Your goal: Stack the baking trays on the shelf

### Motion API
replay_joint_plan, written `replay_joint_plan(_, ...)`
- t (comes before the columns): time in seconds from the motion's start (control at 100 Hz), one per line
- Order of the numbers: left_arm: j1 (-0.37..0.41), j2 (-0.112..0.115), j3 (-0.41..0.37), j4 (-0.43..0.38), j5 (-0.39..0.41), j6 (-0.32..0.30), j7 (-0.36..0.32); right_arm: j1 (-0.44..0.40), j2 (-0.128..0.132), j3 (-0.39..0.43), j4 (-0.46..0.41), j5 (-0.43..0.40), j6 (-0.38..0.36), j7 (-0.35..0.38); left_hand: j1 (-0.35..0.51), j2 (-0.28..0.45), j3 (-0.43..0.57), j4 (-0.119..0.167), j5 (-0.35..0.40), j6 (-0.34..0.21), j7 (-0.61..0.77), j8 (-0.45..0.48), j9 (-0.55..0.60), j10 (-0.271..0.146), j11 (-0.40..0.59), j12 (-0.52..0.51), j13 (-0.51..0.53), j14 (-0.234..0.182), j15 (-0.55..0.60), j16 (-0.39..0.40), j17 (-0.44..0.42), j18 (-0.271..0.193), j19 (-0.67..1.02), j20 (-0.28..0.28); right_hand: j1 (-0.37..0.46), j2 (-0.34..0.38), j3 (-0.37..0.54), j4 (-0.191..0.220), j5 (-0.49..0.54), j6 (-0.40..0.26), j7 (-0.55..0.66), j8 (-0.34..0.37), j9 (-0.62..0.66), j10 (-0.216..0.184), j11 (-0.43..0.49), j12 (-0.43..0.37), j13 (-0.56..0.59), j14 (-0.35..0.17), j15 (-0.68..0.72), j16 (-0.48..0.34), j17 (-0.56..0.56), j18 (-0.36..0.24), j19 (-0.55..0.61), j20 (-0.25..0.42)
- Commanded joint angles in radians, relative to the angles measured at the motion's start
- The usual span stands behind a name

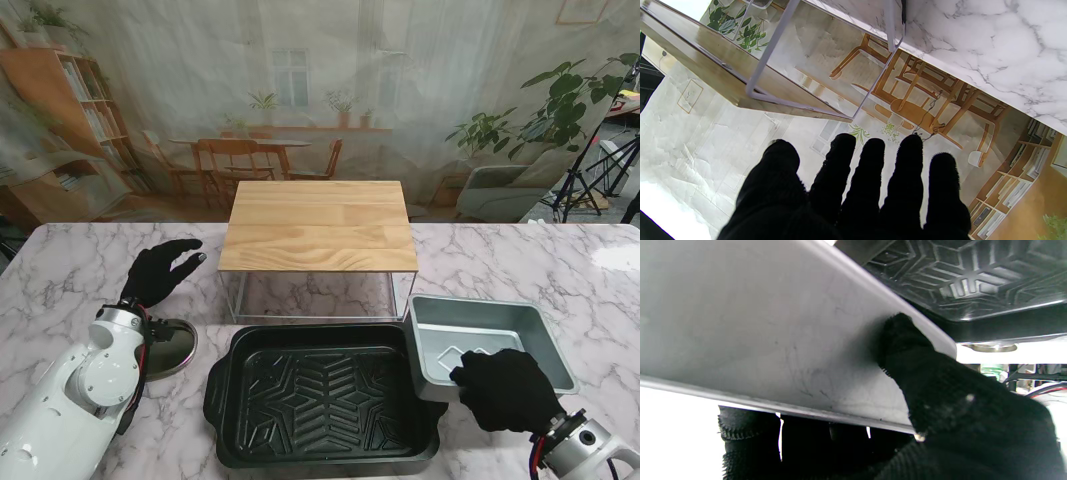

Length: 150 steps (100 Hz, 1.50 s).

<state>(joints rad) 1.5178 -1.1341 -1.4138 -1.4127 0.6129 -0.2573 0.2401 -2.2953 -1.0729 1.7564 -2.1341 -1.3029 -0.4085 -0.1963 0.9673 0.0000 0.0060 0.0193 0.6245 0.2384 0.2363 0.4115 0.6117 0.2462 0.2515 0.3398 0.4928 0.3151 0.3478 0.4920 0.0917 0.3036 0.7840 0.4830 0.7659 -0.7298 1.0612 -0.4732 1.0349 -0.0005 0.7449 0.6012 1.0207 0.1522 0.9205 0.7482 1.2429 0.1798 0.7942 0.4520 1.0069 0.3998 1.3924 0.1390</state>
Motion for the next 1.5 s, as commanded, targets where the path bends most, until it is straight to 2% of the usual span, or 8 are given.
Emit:
replay_joint_plan(0.0,0.000,-0.003,0.001,0.002,0.002,-0.003,-0.004,0.002,0.004,-0.018,-0.033,0.005,-0.012,0.018,0.036,0.052,-0.024,-0.011,-0.042,-0.018,-0.008,-0.011,-0.013,-0.013,0.016,0.008,-0.007,0.004,0.024,0.008,-0.011,-0.033,0.008,-0.005,0.218,0.167,0.223,0.163,0.186,-0.149,0.188,0.074,0.014,0.018,0.030,0.010,0.065,-0.025,0.196,0.049,0.042,0.023,0.106,0.055)
replay_joint_plan(0.25,-0.002,-0.004,0.002,0.005,0.003,-0.004,0.005,0.043,0.013,-0.079,-0.070,0.039,-0.060,0.125,0.035,0.054,-0.025,-0.011,-0.058,-0.020,-0.014,-0.014,-0.020,-0.013,0.015,0.008,-0.010,0.004,0.024,0.008,-0.011,-0.033,0.008,-0.005,0.218,0.171,0.215,0.163,0.179,-0.147,0.178,0.074,0.011,0.019,0.025,0.010,0.064,-0.027,0.193,0.047,0.042,0.018,0.104,0.055)
replay_joint_plan(0.46,-0.001,-0.004,0.001,0.006,0.005,-0.004,0.008,0.117,0.025,-0.169,-0.072,0.092,-0.060,0.248,0.034,0.053,-0.025,-0.012,-0.056,-0.018,-0.012,-0.014,-0.019,-0.014,0.016,0.008,-0.009,0.004,0.025,0.008,-0.012,-0.035,0.008,-0.005,0.220,0.171,0.213,0.163,0.176,-0.143,0.171,0.075,0.012,0.023,0.020,0.011,0.064,-0.027,0.194,0.047,0.043,0.017,0.106,0.057)
replay_joint_plan(0.57,-0.001,-0.004,0.001,0.005,0.004,-0.004,0.009,0.153,0.030,-0.209,-0.069,0.103,-0.055,0.277,0.033,0.053,-0.025,-0.012,-0.055,-0.019,-0.012,-0.014,-0.018,-0.014,0.017,0.008,-0.009,0.003,0.025,0.008,-0.012,-0.035,0.008,-0.005,0.220,0.173,0.211,0.164,0.174,-0.144,0.168,0.075,0.012,0.024,0.019,0.012,0.065,-0.030,0.194,0.047,0.044,0.015,0.107,0.058)
replay_joint_plan(0.78,-0.001,-0.005,0.000,0.005,0.003,-0.004,0.008,0.217,0.036,-0.280,-0.062,0.174,-0.042,0.346,0.033,0.054,-0.025,-0.012,-0.056,-0.019,-0.012,-0.014,-0.019,-0.014,0.017,0.007,-0.010,0.005,0.025,0.008,-0.012,-0.036,0.008,-0.006,0.221,0.171,0.211,0.164,0.168,-0.141,0.163,0.075,0.013,0.027,0.016,0.012,0.066,-0.029,0.199,0.049,0.046,0.014,0.110,0.059)
replay_joint_plan(1.11,-0.002,-0.005,0.000,0.005,0.001,-0.005,0.009,0.325,0.049,-0.404,-0.016,0.260,0.028,0.451,0.033,0.054,-0.024,-0.012,-0.056,-0.018,-0.012,-0.015,-0.019,-0.014,0.017,0.007,-0.010,0.003,0.025,0.008,-0.013,-0.036,0.008,-0.006,0.219,0.168,0.213,0.165,0.167,-0.137,0.159,0.074,0.016,0.030,0.013,0.012,0.065,-0.028,0.204,0.051,0.046,0.016,0.114,0.062)
replay_joint_plan(1.49,-0.002,-0.005,0.001,0.004,-0.002,-0.006,0.007,0.470,0.061,-0.559,0.092,0.285,0.152,0.523,0.032,0.053,-0.025,-0.012,-0.056,-0.017,-0.011,-0.015,-0.018,-0.014,0.018,0.008,-0.010,0.003,0.026,0.009,-0.013,-0.037,0.008,-0.006,0.209,0.171,0.216,0.167,0.152,-0.140,0.130,0.060,0.013,0.031,-0.005,-0.001,0.063,-0.023,0.186,0.043,0.041,0.022,0.102,0.056)
